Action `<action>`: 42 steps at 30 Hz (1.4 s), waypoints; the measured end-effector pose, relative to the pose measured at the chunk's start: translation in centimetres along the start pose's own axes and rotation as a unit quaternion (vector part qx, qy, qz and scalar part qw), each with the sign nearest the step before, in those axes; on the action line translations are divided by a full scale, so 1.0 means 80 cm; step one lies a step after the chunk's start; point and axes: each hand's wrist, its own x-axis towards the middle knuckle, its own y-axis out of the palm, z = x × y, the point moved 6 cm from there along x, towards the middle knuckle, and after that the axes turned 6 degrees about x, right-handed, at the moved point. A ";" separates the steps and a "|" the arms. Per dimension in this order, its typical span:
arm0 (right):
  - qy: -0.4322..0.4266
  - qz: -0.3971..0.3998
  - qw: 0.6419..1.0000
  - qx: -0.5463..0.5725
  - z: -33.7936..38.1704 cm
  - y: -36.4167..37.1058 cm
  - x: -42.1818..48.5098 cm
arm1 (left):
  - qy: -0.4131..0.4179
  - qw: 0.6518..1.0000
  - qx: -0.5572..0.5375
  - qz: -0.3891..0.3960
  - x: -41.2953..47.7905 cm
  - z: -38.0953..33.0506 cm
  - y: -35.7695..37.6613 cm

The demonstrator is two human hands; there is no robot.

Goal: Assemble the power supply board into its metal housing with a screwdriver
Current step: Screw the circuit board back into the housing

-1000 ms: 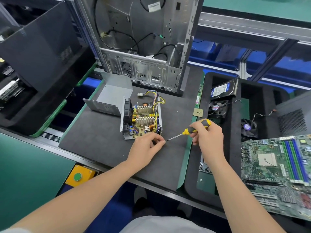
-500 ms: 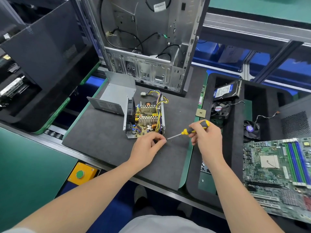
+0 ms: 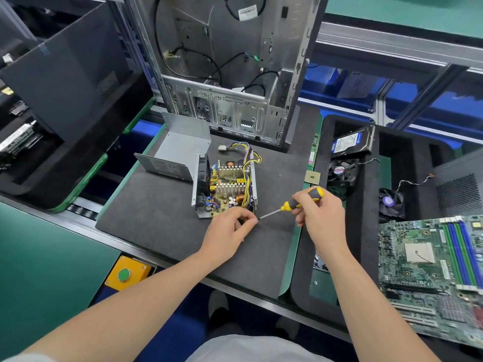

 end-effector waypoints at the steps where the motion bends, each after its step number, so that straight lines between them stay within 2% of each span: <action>1: -0.001 -0.001 1.000 0.000 0.000 0.000 0.000 | 0.001 1.000 0.000 0.000 0.000 0.000 0.000; 26: -0.007 0.040 0.999 0.019 -0.004 0.004 0.010 | 0.005 1.000 0.006 0.001 0.000 0.000 0.003; 31: -0.002 0.022 0.999 0.023 -0.001 0.000 0.010 | -0.004 1.000 -0.022 -0.001 0.000 0.002 0.000; 42: -0.005 0.038 0.999 0.018 0.001 0.006 0.011 | -0.004 1.000 -0.027 -0.005 0.000 0.000 -0.001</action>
